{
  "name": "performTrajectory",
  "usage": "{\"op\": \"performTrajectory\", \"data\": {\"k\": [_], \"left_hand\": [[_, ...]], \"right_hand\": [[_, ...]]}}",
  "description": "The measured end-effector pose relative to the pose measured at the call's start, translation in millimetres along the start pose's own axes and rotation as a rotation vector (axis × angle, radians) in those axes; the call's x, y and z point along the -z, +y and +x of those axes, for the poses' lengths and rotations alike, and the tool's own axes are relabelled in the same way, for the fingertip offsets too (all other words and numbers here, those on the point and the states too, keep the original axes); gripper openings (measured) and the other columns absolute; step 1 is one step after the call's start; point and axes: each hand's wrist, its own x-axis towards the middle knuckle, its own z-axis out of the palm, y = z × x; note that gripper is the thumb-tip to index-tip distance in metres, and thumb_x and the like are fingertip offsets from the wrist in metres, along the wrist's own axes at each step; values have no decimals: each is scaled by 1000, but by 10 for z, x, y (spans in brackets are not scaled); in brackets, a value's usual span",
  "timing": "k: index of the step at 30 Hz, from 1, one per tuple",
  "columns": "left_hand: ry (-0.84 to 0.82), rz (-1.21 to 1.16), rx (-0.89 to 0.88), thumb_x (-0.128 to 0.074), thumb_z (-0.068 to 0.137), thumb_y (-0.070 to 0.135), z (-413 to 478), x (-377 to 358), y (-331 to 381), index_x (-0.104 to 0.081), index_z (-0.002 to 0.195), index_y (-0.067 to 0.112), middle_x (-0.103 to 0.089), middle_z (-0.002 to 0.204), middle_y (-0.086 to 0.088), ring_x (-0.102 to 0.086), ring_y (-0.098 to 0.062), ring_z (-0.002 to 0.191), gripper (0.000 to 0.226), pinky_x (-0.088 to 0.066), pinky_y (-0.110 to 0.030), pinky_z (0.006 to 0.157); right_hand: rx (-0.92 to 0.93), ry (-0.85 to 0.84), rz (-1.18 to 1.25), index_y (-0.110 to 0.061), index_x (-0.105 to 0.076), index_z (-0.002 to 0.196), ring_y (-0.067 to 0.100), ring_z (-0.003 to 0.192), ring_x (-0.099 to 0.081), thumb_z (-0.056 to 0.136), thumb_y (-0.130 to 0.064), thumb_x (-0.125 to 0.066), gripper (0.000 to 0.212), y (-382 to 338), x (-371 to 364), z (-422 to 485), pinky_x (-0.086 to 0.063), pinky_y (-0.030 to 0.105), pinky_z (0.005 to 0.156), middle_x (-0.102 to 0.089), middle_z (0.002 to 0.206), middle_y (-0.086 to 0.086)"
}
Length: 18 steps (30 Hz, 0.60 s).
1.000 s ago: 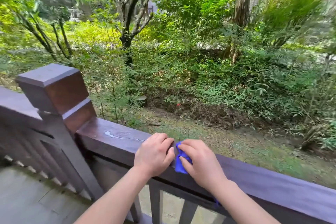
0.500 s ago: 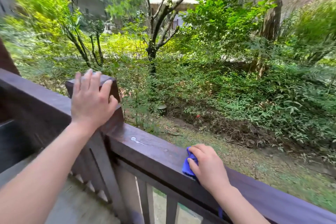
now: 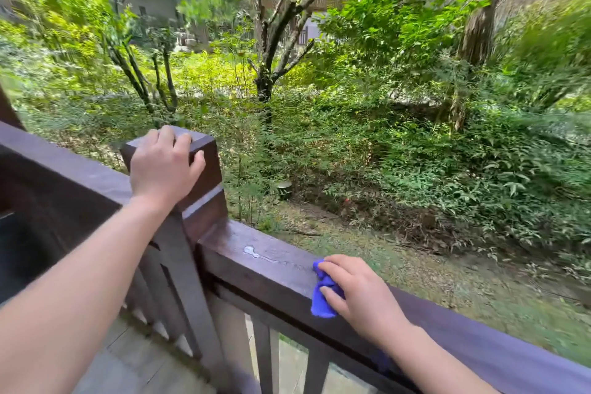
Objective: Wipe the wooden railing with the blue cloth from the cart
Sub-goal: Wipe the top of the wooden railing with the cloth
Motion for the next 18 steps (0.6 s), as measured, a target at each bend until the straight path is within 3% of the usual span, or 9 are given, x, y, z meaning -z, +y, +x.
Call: {"op": "performTrajectory", "data": {"k": [4, 9, 14, 18], "left_hand": [[153, -103, 14, -56, 89, 32, -20, -162, -24, -71, 107, 5, -70, 103, -18, -63, -40, 91, 36, -50, -47, 75], [305, -146, 13, -65, 85, 25, -26, -229, -27, -74, 105, 9, -74, 103, -13, -67, -36, 93, 28, -51, -44, 81], [344, -168, -9, -65, 85, 25, -54, -281, -68, -74, 105, 10, -74, 103, -12, -67, -36, 94, 26, -51, -44, 83], [376, -180, -16, -64, 86, 26, -34, -321, -68, -74, 104, 11, -74, 103, -11, -67, -35, 94, 25, -50, -44, 83]], "right_hand": [[-268, 136, -47, -15, -66, 105, 27, 91, -57, 79, -27, -70, 29, 98, -114, 263, -48, 34, 83, -64, 102, 1], [27, 61, -4, -17, -63, 110, 23, 98, -54, 84, -32, -56, 30, -345, -331, 460, -44, 32, 90, -62, 111, 0], [-176, 63, -39, -17, -63, 107, 26, 93, -52, 86, -30, -59, 25, -93, -264, 716, -46, 37, 84, -61, 104, 1], [67, 56, -26, -15, -61, 109, 25, 93, -52, 86, -29, -58, 27, -318, -282, 367, -45, 34, 86, -60, 109, 2]]}}
